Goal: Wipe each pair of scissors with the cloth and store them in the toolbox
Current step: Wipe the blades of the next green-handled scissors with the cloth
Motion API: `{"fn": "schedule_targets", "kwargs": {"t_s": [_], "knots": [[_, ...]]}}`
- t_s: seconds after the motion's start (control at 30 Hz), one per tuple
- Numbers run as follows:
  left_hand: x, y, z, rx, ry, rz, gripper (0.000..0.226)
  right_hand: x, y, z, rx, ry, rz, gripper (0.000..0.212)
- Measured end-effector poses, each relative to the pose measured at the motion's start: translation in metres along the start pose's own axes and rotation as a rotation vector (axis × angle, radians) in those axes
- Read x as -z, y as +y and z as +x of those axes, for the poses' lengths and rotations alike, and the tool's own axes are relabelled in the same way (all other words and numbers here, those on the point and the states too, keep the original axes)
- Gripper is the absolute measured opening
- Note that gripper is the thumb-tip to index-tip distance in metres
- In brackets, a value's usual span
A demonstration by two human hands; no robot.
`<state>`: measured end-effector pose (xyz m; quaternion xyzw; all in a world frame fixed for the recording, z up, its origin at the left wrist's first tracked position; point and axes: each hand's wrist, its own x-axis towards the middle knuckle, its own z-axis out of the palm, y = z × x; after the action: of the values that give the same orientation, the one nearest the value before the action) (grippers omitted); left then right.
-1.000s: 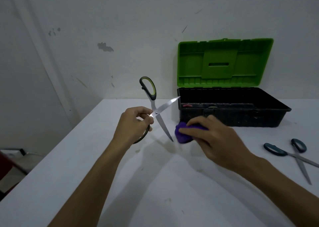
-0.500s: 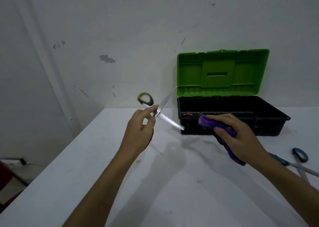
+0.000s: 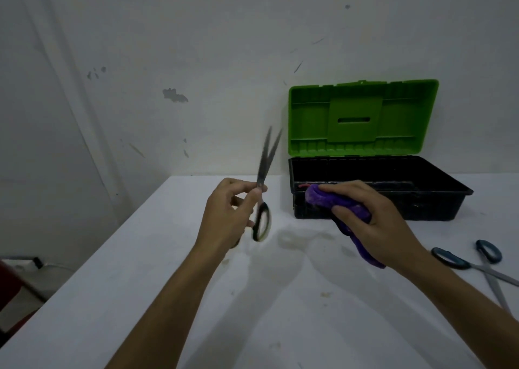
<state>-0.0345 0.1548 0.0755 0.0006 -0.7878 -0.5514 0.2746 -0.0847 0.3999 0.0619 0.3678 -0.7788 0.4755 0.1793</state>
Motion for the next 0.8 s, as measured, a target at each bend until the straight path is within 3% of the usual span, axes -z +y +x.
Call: {"fn": "schedule_targets", "kwargs": {"t_s": [0.17, 0.33, 0.53, 0.6, 0.67, 0.8], "knots": [[-0.006, 0.004, -0.008, 0.221, -0.153, -0.334, 0.026, -0.006, -0.009, 0.002, 0.018, 0.014, 0.038, 0.040], [-0.014, 0.008, -0.014, 0.363, -0.224, -0.587, 0.021, -0.012, -0.015, 0.008, 0.042, 0.032, 0.060, 0.039], [-0.009, 0.006, -0.019, 0.495, -0.278, -0.502, 0.013, -0.014, -0.016, 0.010, 0.030, 0.043, 0.069, 0.040], [-0.007, 0.001, -0.019, 0.524, -0.291, -0.416, 0.025, -0.015, -0.017, 0.011, 0.046, 0.056, 0.044, 0.040], [-0.004, -0.002, -0.019, 0.520, -0.332, -0.392, 0.033, -0.016, -0.018, 0.014, 0.073, 0.067, -0.002, 0.041], [-0.001, -0.007, -0.023, 0.463, -0.386, -0.372, 0.022, -0.021, -0.024, 0.023, 0.102, 0.109, 0.012, 0.038]]}}
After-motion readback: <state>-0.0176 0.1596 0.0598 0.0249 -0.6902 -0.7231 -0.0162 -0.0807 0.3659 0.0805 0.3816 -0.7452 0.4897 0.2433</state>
